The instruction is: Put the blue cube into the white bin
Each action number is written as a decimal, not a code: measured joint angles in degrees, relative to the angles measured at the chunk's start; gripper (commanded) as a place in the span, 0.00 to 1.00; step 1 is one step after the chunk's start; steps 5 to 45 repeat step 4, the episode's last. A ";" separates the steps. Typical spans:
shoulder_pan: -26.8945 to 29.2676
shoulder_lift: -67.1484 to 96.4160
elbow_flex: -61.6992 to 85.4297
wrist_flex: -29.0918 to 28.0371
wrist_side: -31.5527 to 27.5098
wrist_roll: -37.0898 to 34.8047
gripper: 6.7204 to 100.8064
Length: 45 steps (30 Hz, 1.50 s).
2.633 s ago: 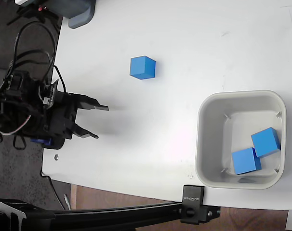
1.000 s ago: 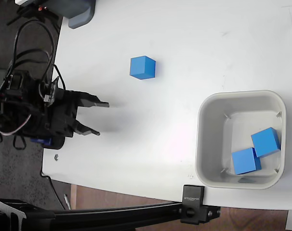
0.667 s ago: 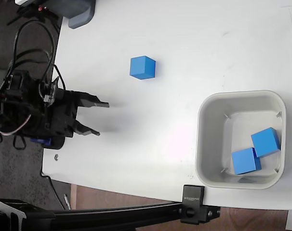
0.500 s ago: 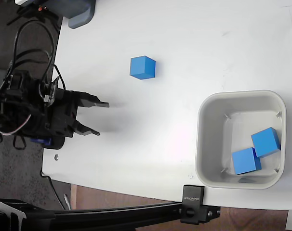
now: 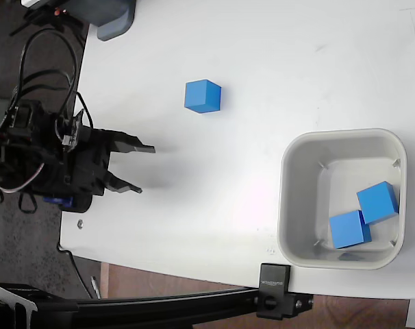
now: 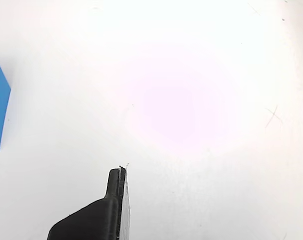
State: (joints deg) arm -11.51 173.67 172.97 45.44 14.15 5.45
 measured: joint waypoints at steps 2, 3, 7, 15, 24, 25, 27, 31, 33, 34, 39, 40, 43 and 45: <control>0.00 0.00 0.00 0.00 0.00 0.00 0.99; 0.00 0.00 0.00 0.00 0.00 0.00 0.99; 0.00 0.00 0.00 0.00 0.00 0.00 0.99; 0.00 0.00 0.00 0.00 0.00 0.00 0.99; 0.00 0.00 0.00 0.00 0.00 0.00 0.99; 0.00 0.00 0.00 0.00 0.00 0.00 0.99; 0.00 0.00 0.00 0.00 0.00 0.00 0.99; 0.00 0.00 0.00 0.00 0.00 0.00 0.99; 0.00 0.00 0.00 0.00 0.00 0.00 0.99; 0.00 0.00 0.00 0.00 0.00 0.00 0.99; 0.00 0.00 0.00 0.00 0.00 0.00 0.99; 0.00 0.00 0.00 0.00 0.00 0.00 0.99; 0.00 0.00 0.00 0.00 0.00 0.00 0.99; 0.00 0.00 0.00 0.00 0.00 0.00 0.99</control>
